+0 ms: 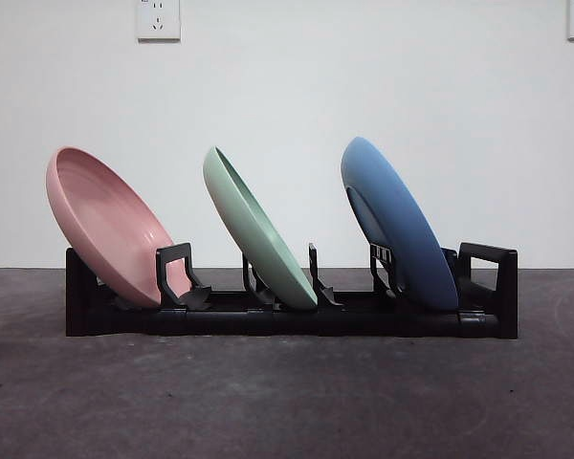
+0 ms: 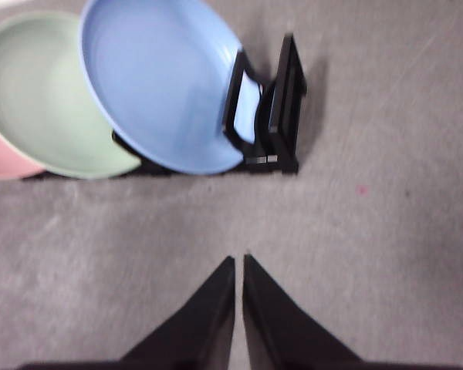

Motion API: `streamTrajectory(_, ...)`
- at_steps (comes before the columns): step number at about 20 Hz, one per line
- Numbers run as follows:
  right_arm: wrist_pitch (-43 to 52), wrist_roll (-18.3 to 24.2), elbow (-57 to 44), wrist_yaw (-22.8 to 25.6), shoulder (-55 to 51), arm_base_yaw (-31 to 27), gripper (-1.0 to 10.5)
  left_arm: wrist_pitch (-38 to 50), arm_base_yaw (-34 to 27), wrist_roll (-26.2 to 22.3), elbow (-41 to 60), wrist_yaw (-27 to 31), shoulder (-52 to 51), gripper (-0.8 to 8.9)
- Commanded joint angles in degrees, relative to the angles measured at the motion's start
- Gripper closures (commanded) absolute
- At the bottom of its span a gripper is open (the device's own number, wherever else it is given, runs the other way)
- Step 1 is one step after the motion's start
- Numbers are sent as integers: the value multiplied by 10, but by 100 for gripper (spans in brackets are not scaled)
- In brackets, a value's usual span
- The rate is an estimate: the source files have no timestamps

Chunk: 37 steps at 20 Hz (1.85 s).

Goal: Place the plate

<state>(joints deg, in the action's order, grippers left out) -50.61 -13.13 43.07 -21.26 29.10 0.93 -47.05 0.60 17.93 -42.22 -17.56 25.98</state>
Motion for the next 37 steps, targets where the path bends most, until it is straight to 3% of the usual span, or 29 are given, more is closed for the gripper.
streamTrajectory(1,-30,21,37,-2,37,8,931,-37,-1,-42,-21,-19,36,803)
streamTrajectory(7,-103,56,103,0,137,28,926,-82,2,-59,-48,-38,115,793)
streamTrajectory(10,-103,81,118,1,180,38,586,-71,2,-59,-64,-40,129,477)
streamTrajectory(11,-103,81,121,1,189,41,558,-71,2,-59,-71,-40,130,474)
streamTrajectory(17,-98,63,156,1,245,68,567,-69,2,-59,-87,-40,128,475)
streamTrajectory(21,-84,67,245,1,333,98,663,-69,2,-50,-87,-40,128,475)
streamTrajectory(29,-7,54,390,1,498,179,667,-69,2,-50,-87,-40,128,475)
streamTrajectory(37,76,28,422,3,614,230,672,-69,2,-50,-87,-40,128,475)
